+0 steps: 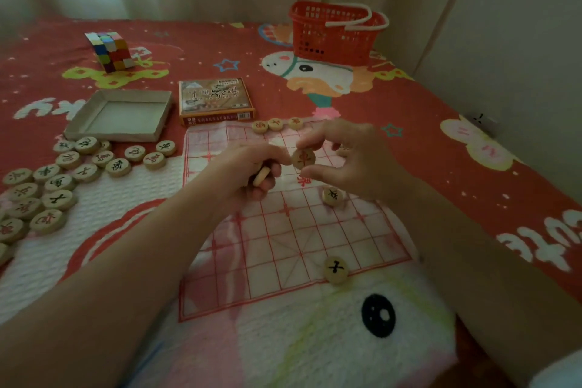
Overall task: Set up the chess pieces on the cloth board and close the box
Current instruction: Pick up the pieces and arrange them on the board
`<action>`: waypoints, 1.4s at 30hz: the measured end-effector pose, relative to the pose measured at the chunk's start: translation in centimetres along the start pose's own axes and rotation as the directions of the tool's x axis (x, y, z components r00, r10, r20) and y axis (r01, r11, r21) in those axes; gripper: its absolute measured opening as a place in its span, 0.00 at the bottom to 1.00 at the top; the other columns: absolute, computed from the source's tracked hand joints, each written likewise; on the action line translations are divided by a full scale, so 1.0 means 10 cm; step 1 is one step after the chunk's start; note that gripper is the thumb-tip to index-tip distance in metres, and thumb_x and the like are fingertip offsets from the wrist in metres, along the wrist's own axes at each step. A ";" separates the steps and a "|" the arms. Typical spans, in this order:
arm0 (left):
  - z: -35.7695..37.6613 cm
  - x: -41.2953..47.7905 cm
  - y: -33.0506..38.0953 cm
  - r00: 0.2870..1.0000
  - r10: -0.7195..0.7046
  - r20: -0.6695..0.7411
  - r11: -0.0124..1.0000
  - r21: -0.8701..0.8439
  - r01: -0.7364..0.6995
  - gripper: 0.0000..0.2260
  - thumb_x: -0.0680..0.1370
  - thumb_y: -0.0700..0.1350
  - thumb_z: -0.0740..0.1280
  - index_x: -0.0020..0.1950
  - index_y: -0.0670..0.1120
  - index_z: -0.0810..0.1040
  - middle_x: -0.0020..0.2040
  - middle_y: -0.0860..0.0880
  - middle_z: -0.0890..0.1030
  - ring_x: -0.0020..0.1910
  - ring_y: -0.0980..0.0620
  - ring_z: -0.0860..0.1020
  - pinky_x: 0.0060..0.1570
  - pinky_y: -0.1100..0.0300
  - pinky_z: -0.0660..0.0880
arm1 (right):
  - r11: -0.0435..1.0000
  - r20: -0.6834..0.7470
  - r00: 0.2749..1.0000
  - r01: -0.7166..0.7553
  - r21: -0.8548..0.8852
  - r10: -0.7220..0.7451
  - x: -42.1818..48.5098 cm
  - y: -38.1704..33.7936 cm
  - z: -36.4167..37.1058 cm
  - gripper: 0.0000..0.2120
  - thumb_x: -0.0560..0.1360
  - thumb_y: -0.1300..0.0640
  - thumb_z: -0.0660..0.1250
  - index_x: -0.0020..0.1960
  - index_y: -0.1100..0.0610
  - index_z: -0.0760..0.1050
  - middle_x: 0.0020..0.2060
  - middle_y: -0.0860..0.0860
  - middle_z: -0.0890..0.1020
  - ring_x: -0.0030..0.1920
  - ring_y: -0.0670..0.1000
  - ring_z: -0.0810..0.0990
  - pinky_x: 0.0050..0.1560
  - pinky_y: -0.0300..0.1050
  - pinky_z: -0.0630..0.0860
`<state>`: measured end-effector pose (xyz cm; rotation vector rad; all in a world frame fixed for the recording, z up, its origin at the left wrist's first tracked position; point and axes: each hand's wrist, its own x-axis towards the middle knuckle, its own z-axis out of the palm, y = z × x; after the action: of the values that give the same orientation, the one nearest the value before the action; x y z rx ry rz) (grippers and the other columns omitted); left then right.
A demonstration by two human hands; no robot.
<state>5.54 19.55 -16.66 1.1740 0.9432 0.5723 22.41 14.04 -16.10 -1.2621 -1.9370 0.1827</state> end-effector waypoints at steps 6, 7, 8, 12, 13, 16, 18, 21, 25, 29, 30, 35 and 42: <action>-0.01 0.00 -0.11 0.989 -0.144 0.035 0.979 -0.141 0.148 0.06 0.73 0.39 0.62 0.37 0.41 0.77 0.27 0.50 0.72 0.18 0.57 0.66 0.17 0.71 0.57 | 1.000 0.044 0.999 -0.003 0.017 0.003 -0.31 0.01 0.00 0.17 0.62 0.52 0.73 0.50 0.52 0.75 0.41 0.50 0.81 0.43 0.47 0.76 0.45 0.28 0.68; -0.01 0.00 -0.11 0.989 -0.146 0.037 0.978 -0.145 0.149 0.07 0.73 0.40 0.62 0.37 0.41 0.77 0.26 0.50 0.72 0.18 0.57 0.66 0.16 0.72 0.57 | 1.000 0.042 0.999 -0.007 0.009 0.007 -0.32 0.01 -0.01 0.18 0.62 0.52 0.74 0.50 0.54 0.75 0.41 0.52 0.81 0.43 0.47 0.76 0.45 0.27 0.68; 0.00 0.00 -0.11 0.988 -0.149 0.036 0.977 -0.149 0.152 0.08 0.74 0.40 0.61 0.37 0.41 0.76 0.26 0.50 0.72 0.17 0.57 0.66 0.16 0.72 0.57 | 1.000 0.045 0.999 -0.015 0.006 0.015 -0.32 0.02 -0.01 0.19 0.62 0.52 0.74 0.50 0.56 0.76 0.41 0.51 0.81 0.43 0.47 0.76 0.45 0.26 0.68; 0.00 0.00 -0.10 0.989 -0.146 0.033 0.973 -0.178 0.150 0.08 0.75 0.40 0.61 0.37 0.41 0.76 0.26 0.50 0.71 0.17 0.57 0.66 0.15 0.71 0.57 | 1.000 0.053 0.999 -0.007 0.006 0.007 -0.31 0.03 0.00 0.19 0.62 0.51 0.72 0.51 0.56 0.76 0.41 0.46 0.79 0.43 0.44 0.76 0.46 0.26 0.67; 0.00 0.00 -0.10 0.990 -0.141 0.026 0.970 -0.196 0.143 0.09 0.75 0.40 0.60 0.37 0.41 0.76 0.26 0.50 0.71 0.18 0.57 0.66 0.16 0.71 0.58 | 1.000 0.056 0.998 -0.003 0.004 0.003 -0.31 0.04 0.00 0.19 0.63 0.50 0.72 0.52 0.55 0.75 0.41 0.47 0.79 0.43 0.44 0.76 0.46 0.26 0.67; -0.03 0.02 -0.10 0.993 -0.115 -0.006 0.957 -0.268 0.109 0.09 0.75 0.40 0.60 0.36 0.41 0.75 0.25 0.50 0.71 0.18 0.57 0.66 0.17 0.70 0.57 | 1.000 0.049 0.999 0.006 0.008 -0.006 -0.26 0.07 -0.01 0.20 0.62 0.52 0.73 0.52 0.56 0.75 0.40 0.45 0.79 0.43 0.44 0.76 0.46 0.26 0.67; -0.06 0.04 -0.09 0.994 -0.108 -0.029 0.943 -0.320 0.093 0.09 0.75 0.39 0.60 0.36 0.41 0.75 0.25 0.50 0.72 0.18 0.57 0.66 0.17 0.71 0.58 | 1.000 0.042 0.999 0.002 0.006 -0.003 -0.21 0.11 0.00 0.20 0.62 0.56 0.75 0.51 0.57 0.75 0.40 0.43 0.77 0.42 0.43 0.75 0.45 0.25 0.67; -0.08 0.08 -0.10 0.994 -0.089 -0.059 0.922 -0.382 0.060 0.08 0.75 0.39 0.60 0.37 0.40 0.75 0.25 0.49 0.72 0.18 0.57 0.67 0.17 0.71 0.60 | 1.000 0.060 0.998 -0.018 0.000 0.018 -0.18 0.15 0.01 0.20 0.62 0.59 0.75 0.52 0.55 0.75 0.41 0.42 0.77 0.43 0.42 0.75 0.46 0.25 0.68; -0.10 0.11 -0.11 0.998 -0.033 -0.056 0.912 -0.411 0.007 0.05 0.74 0.39 0.61 0.41 0.40 0.75 0.27 0.49 0.73 0.21 0.56 0.68 0.18 0.69 0.63 | 1.000 0.060 0.998 -0.025 0.007 0.025 -0.13 0.22 0.00 0.21 0.62 0.60 0.75 0.53 0.52 0.73 0.42 0.42 0.77 0.46 0.43 0.76 0.47 0.25 0.68; -0.15 0.13 -0.15 0.997 -0.018 -0.081 0.903 -0.429 -0.018 0.05 0.74 0.38 0.60 0.41 0.40 0.75 0.29 0.49 0.73 0.23 0.57 0.69 0.20 0.68 0.65 | 0.999 0.041 0.999 -0.020 -0.031 0.021 -0.02 0.32 -0.02 0.20 0.63 0.60 0.74 0.53 0.53 0.74 0.43 0.45 0.78 0.46 0.41 0.76 0.47 0.25 0.69; -0.17 0.13 -0.16 0.995 -0.022 -0.097 0.897 -0.441 -0.024 0.06 0.74 0.38 0.60 0.40 0.41 0.75 0.29 0.49 0.73 0.23 0.57 0.69 0.20 0.68 0.66 | 0.999 0.033 0.999 -0.029 -0.042 0.030 0.01 0.35 -0.03 0.19 0.63 0.60 0.74 0.52 0.53 0.74 0.42 0.45 0.78 0.45 0.39 0.76 0.46 0.25 0.69; -0.19 0.21 -0.14 0.987 -0.003 -0.159 0.842 -0.533 -0.083 0.08 0.75 0.36 0.59 0.36 0.40 0.73 0.30 0.47 0.74 0.24 0.56 0.72 0.20 0.68 0.70 | 0.955 -0.056 0.965 -0.261 -0.143 0.256 0.29 0.79 -0.17 0.10 0.66 0.63 0.72 0.46 0.55 0.77 0.42 0.49 0.81 0.44 0.48 0.79 0.44 0.35 0.73; -0.20 0.28 -0.16 0.977 -0.027 -0.212 0.810 -0.578 -0.103 0.08 0.77 0.36 0.61 0.38 0.39 0.74 0.34 0.44 0.76 0.33 0.53 0.75 0.29 0.65 0.78 | 0.891 -0.061 0.916 -0.399 -0.216 0.395 0.47 1.15 -0.07 0.06 0.70 0.63 0.69 0.46 0.57 0.77 0.41 0.48 0.78 0.43 0.49 0.77 0.46 0.41 0.74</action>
<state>5.13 22.29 -19.24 0.5750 0.8315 0.9587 30.18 23.38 -18.95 -1.8027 -1.6993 0.1619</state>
